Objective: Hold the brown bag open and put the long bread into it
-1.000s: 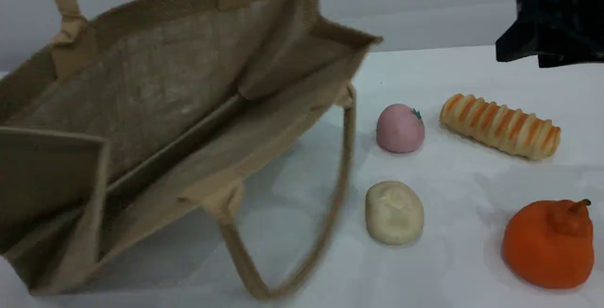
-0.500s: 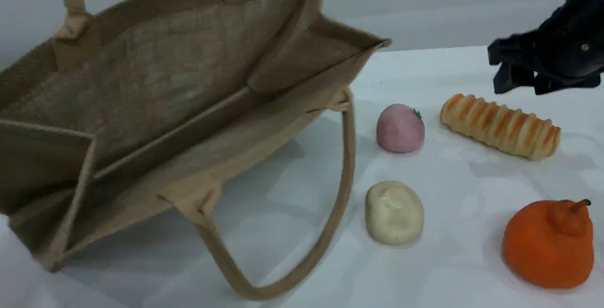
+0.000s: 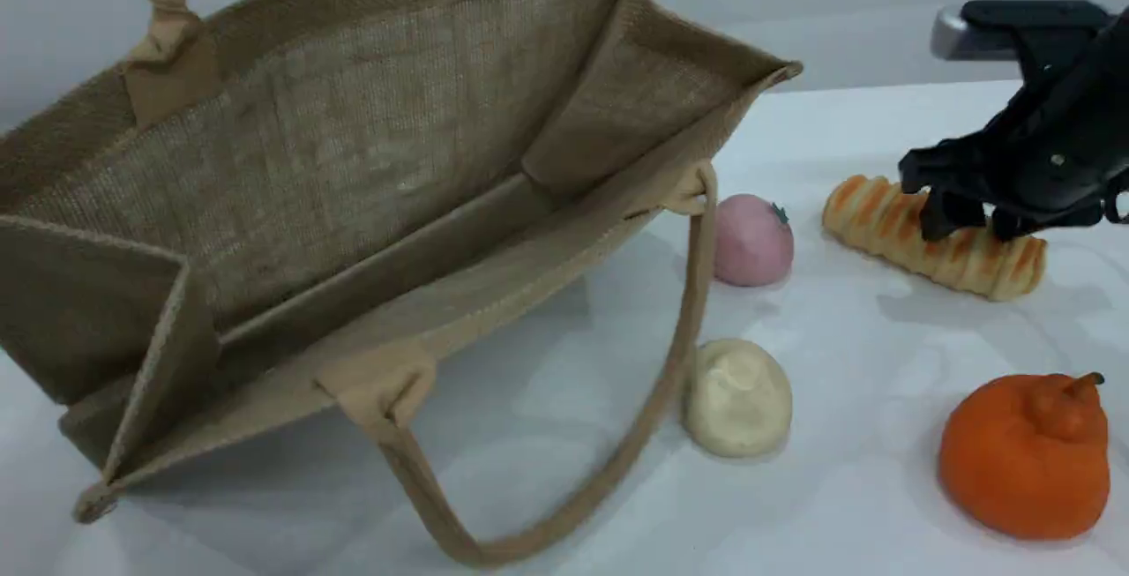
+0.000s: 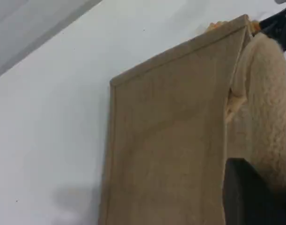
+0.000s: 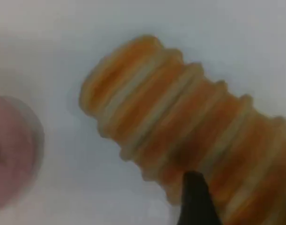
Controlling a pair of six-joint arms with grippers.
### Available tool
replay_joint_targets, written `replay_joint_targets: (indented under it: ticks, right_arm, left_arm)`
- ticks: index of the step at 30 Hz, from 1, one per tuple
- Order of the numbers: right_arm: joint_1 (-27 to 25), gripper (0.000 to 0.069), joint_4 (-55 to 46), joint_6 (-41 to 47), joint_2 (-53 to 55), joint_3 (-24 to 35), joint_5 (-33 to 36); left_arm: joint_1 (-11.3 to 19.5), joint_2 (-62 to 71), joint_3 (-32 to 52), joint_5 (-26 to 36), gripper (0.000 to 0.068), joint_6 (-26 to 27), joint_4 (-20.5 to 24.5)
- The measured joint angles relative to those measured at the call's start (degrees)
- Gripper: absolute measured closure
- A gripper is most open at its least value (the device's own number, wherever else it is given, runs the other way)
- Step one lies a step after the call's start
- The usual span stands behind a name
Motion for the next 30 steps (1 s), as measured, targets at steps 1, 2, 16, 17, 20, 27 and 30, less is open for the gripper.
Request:
replay_joint_targets:
  ticks: [1, 2, 16, 17, 20, 27, 30]
  right_arm:
    - [0.0, 0.0309, 0.0, 0.0, 1.03, -0.53, 0.0]
    - [0.0, 0.0309, 0.0, 0.0, 1.78, -0.95, 0.0]
    - [0.0, 0.0456, 0.0, -0.06, 7.03, -3.22, 0.0]
    - [0.0, 0.0469, 0.0, -0.06, 7.08, -3.22, -0.36]
    - [-0.05, 0.0489, -0.02, -0.06, 7.0, -3.22, 0.0]
    - [0.06, 0.0549, 0.2, 0.12, 1.32, -2.53, -7.72]
    - [-0.06, 0.0582, 0.14, 0.12, -3.9, -2.65, -10.44]
  left_arm:
    - [0.0, 0.0, 0.0, 0.0, 0.0605, 0.0, 0.0]
    - [0.0, 0.0, 0.0, 0.0, 0.0605, 0.0, 0.0]
    - [0.0, 0.0, 0.0, -0.06, 0.0605, -0.07, -1.65]
    - [0.0, 0.0, 0.0, -0.06, 0.0605, -0.07, -1.7]
    - [0.0, 0.0, 0.0, -0.06, 0.0605, -0.07, -1.7]
    - [0.0, 0.0, 0.0, -0.06, 0.0605, -0.07, -1.7]
    - [0.0, 0.0, 0.0, -0.06, 0.0605, -0.07, -1.7]
